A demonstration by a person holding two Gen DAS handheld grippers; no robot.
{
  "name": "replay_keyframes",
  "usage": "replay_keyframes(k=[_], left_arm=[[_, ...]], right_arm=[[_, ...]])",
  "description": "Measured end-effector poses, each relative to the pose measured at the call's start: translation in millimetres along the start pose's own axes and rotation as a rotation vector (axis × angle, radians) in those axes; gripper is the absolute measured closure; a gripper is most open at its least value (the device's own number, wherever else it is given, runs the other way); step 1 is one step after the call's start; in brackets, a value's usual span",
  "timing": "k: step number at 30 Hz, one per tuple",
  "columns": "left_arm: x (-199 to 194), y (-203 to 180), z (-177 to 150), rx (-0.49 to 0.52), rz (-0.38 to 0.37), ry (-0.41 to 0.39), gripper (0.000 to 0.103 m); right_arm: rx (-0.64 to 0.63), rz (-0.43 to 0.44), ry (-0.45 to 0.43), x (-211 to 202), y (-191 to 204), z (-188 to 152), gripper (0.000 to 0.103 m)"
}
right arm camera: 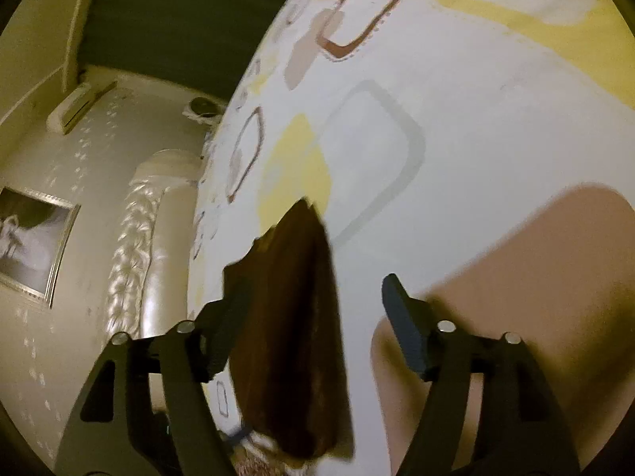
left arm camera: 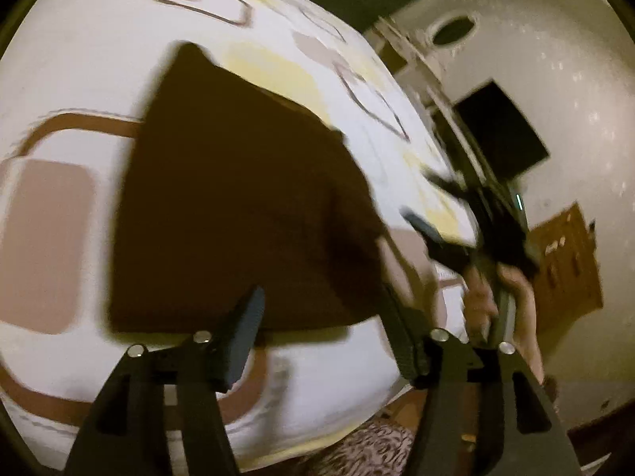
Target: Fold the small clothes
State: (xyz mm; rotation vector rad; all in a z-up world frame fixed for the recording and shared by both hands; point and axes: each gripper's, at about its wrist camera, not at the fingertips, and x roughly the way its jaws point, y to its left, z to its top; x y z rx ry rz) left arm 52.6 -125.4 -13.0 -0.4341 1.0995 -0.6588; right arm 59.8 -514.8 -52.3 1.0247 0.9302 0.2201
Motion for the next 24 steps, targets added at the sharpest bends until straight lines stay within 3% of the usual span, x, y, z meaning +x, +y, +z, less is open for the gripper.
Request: replay_keyframes(k=[3, 9, 13, 15, 20, 24], left_arm=[[-27, 44, 3, -0.047, 0.054, -0.050, 0.041], [-25, 110, 1, -0.233, -0.020, 0.002, 0.038], [-23, 111, -1, -0.263, -0.063, -0.015, 0.037], [-23, 105, 0, -0.256, -0.087, -0.011, 0.032], [-25, 102, -7, -0.234, -0.084, -0.005, 0.030], [-20, 101, -6, -0.240, -0.083, -0.002, 0.029]], right_arm=[[0.006, 0.032, 0.034, -1, -4, -24, 0.031], [0.022, 0.045, 0.155, 34, -5, -68, 0.030], [-0.020, 0.006, 0.131, 41, 3, -81, 0.030], [-0.019, 0.014, 0.129, 38, 6, -84, 0.030], [-0.013, 0.074, 0.148, 30, 13, -89, 0.030], [-0.005, 0.054, 0.160, 30, 14, -90, 0.029]])
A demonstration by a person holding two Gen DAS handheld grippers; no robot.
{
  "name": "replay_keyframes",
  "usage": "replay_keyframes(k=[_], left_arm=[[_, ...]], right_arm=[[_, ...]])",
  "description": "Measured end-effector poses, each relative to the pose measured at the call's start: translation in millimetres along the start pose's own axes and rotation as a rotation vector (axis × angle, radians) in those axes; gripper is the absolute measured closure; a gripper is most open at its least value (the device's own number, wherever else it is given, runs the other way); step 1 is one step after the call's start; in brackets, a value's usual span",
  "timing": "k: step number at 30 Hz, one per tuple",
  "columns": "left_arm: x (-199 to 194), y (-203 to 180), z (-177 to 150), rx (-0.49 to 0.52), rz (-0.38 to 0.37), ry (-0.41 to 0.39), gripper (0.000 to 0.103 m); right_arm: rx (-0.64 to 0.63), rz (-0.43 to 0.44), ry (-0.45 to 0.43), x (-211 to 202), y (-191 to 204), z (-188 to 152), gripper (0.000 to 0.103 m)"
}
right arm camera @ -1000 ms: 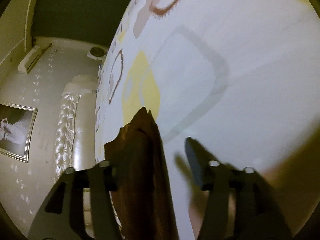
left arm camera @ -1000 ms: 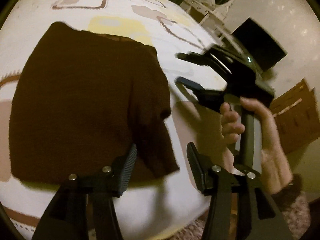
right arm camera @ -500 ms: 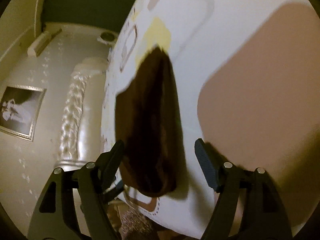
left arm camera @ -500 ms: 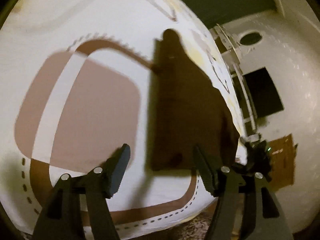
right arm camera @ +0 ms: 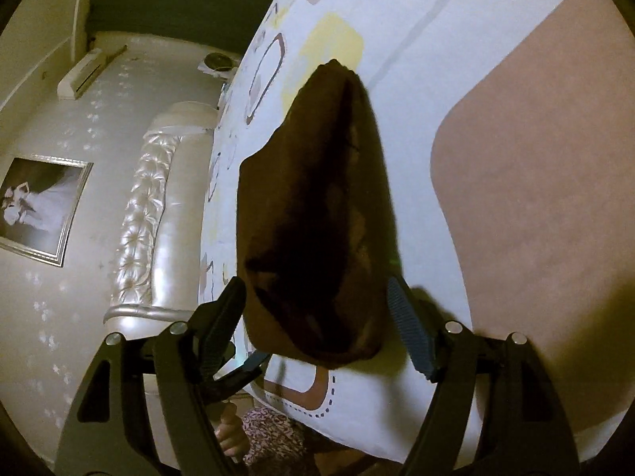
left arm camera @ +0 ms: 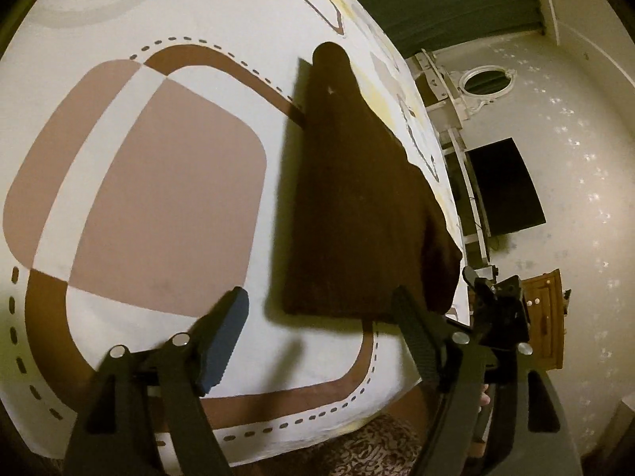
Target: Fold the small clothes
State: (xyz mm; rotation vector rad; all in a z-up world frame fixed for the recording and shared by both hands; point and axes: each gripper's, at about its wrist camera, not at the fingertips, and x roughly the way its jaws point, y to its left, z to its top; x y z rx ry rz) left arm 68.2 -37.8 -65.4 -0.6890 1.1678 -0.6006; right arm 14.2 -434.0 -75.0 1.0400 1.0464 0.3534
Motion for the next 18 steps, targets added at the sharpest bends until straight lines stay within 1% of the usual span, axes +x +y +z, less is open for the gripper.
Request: replay_keyframes(k=[2, 5, 7, 9, 10, 12, 15, 16, 18], left_arm=[[-2, 0, -2, -0.017, -0.018, 0.005, 0.029], [-6, 1, -8, -0.025, -0.022, 0.002, 0.029], [-10, -1, -13, -0.018, -0.013, -0.011, 0.029], [-14, -9, -16, 0.017, 0.019, -0.047, 0.029], [-15, -16, -17, 0.056, 0.053, -0.068, 0.029], [-14, -33, -20, 0.187, 0.193, -0.110, 0.029], [-7, -49, -28, 0.350, 0.334, -0.131, 0.029], [-4, -52, -31, 0.390, 0.372, -0.132, 0.029], [1, -53, -35, 0.428, 0.389, -0.118, 0.029]], right_arm=[[0.008, 0.005, -0.024, -4, 0, -1, 0.029], [0.021, 0.023, -0.014, -5, -1, -2, 0.029], [0.024, 0.031, -0.008, -5, -1, -4, 0.029], [0.026, 0.032, -0.003, -3, 0, -4, 0.029], [0.025, 0.031, -0.002, -2, 1, -4, 0.029], [0.027, 0.032, 0.006, 2, 2, -4, 0.029], [0.026, 0.025, 0.004, 1, 3, -3, 0.029], [0.025, 0.021, 0.001, 1, 3, -3, 0.029], [0.026, 0.021, 0.000, 1, 4, -2, 0.030]])
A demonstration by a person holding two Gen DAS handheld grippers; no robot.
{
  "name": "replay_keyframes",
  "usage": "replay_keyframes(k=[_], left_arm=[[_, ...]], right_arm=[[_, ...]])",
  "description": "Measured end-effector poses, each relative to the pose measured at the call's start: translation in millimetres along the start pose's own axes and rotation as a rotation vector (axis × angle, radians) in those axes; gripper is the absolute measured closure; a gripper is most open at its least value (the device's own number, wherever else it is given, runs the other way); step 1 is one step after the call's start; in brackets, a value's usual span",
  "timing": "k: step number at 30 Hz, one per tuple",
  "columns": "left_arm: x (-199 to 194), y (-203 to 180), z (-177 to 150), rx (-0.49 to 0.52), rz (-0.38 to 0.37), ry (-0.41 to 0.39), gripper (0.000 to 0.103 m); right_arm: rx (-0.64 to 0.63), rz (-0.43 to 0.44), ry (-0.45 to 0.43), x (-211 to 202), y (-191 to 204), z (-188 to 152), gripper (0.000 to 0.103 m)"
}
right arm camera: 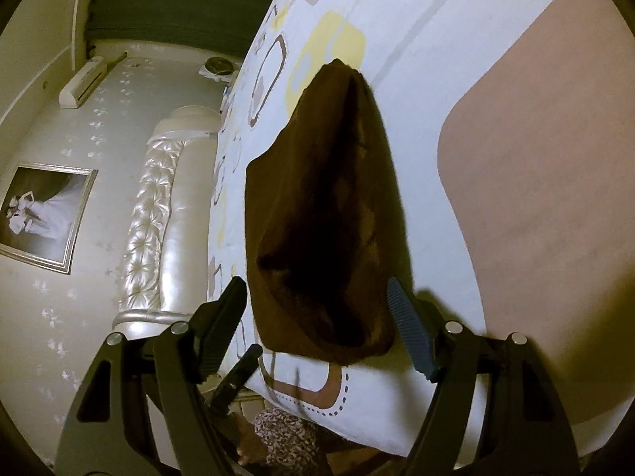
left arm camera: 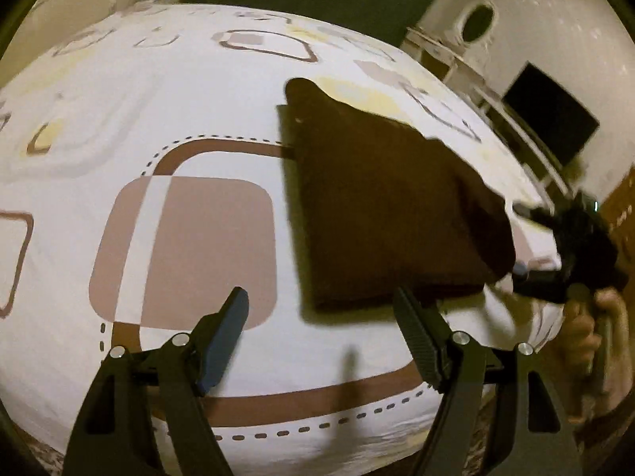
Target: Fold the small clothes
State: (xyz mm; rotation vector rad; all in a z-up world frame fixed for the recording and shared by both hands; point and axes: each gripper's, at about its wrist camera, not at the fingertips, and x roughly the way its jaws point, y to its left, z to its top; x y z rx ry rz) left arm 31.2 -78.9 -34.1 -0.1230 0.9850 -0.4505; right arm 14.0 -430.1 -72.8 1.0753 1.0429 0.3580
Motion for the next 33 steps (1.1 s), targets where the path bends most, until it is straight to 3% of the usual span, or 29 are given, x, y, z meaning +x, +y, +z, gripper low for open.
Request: replay_keyframes(k=[4, 9, 16, 21, 24, 25, 26, 29, 31, 33], left_arm=[[7, 4, -3, 0.001, 0.006, 0.021, 0.029], [9, 16, -2, -0.048, 0.001, 0.042, 0.029], [9, 29, -5, -0.116, -0.027, 0.066, 0.029], [7, 30, -6, -0.109, -0.031, 0.069, 0.029], [8, 31, -6, -0.120, -0.035, 0.070, 0.029], [8, 31, -5, -0.123, -0.036, 0.070, 0.029], [7, 32, -5, -0.125, -0.036, 0.069, 0.029], [6, 32, -6, -0.127, -0.043, 0.068, 0.029], [5, 31, -7, -0.125, -0.046, 0.070, 0.029], [4, 30, -7, -0.124, -0.049, 0.069, 0.029]], right_arm=[[-0.022, -0.035, 0.033, 7, 4, -1, 0.029], [0.001, -0.018, 0.022, 4, 2, 0, 0.029], [0.001, -0.080, 0.069, 16, -3, 2, 0.029], [0.016, -0.015, 0.063, 11, 2, 2, 0.026], [-0.001, -0.057, 0.069, 12, 5, 4, 0.026], [-0.007, -0.077, 0.067, 13, 5, 5, 0.029], [-0.014, -0.102, 0.066, 16, 7, 7, 0.044], [-0.018, -0.139, 0.094, 27, 11, 12, 0.071], [-0.039, -0.169, 0.106, 34, 18, 12, 0.084], [-0.062, -0.190, 0.105, 40, 29, 14, 0.087]])
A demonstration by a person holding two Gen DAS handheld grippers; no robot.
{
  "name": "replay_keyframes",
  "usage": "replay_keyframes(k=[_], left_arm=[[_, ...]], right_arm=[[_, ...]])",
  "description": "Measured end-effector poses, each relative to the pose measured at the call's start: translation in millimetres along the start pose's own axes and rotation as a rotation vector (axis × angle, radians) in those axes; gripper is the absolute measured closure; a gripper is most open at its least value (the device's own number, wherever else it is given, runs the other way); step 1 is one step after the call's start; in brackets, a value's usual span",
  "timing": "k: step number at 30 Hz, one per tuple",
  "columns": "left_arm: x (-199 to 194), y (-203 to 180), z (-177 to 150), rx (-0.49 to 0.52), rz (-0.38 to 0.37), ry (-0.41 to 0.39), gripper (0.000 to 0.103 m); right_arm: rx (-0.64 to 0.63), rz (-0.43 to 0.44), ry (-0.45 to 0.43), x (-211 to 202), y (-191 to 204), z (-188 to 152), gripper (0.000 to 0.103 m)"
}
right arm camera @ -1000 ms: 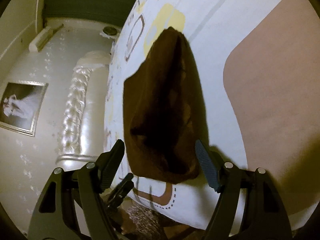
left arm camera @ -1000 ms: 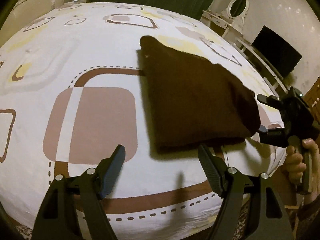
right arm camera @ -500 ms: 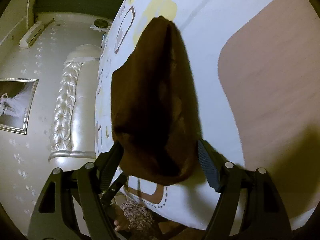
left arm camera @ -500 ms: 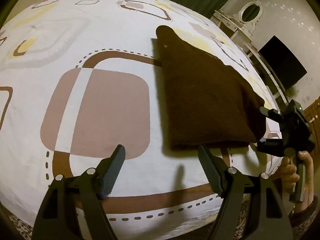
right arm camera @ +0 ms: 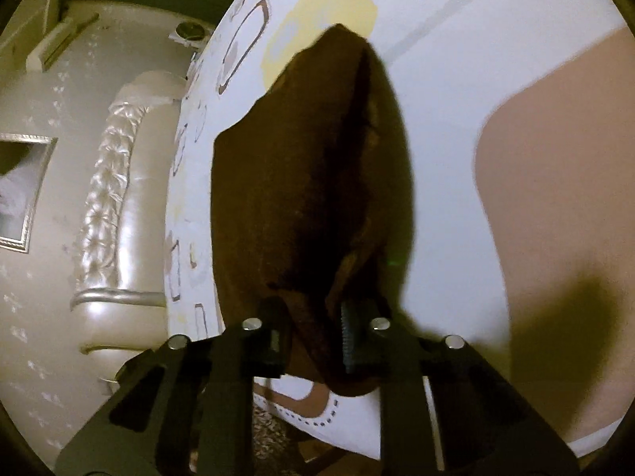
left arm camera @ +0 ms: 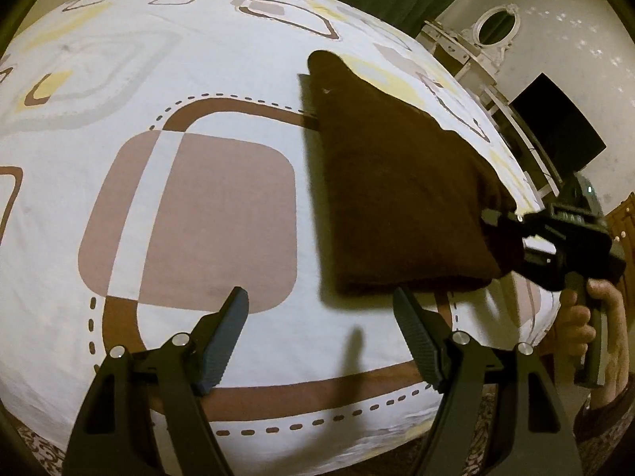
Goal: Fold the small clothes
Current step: 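Grasp the folded sweater corner with the right gripper and lift it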
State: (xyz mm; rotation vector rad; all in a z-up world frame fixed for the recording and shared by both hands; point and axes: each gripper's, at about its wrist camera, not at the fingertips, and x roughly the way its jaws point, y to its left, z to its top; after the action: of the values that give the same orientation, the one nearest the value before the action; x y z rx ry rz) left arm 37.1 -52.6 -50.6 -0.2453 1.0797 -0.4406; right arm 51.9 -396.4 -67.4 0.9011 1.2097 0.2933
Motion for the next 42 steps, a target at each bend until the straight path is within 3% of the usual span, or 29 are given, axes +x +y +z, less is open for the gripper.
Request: replay_keyframes(k=[10, 17, 25, 30, 33, 36, 42], left_arm=[[-4, -16, -6, 0.033, 0.016, -0.028, 0.029], [7, -40, 5, 0.122, 0.137, -0.086, 0.029], [17, -70, 1, 0.357, 0.220, -0.118, 0.028], [30, -68, 7, 0.363, 0.277, -0.122, 0.028], [34, -70, 10, 0.355, 0.269, -0.111, 0.028], [29, -76, 1, 0.355, 0.205, -0.102, 0.028], [42, -90, -1, 0.406, 0.260, -0.117, 0.028]], right_arm=[[-0.074, -0.008, -0.009, 5, 42, 9, 0.090], [-0.015, 0.032, 0.001, 0, 24, 7, 0.090], [0.034, 0.110, -0.004, -8, 18, 10, 0.090], [0.040, 0.139, -0.008, -13, 22, 13, 0.090], [0.052, 0.159, -0.011, -14, 22, 14, 0.090], [0.062, 0.180, -0.015, -15, 22, 16, 0.090], [0.067, 0.213, -0.016, -13, 29, 19, 0.090]])
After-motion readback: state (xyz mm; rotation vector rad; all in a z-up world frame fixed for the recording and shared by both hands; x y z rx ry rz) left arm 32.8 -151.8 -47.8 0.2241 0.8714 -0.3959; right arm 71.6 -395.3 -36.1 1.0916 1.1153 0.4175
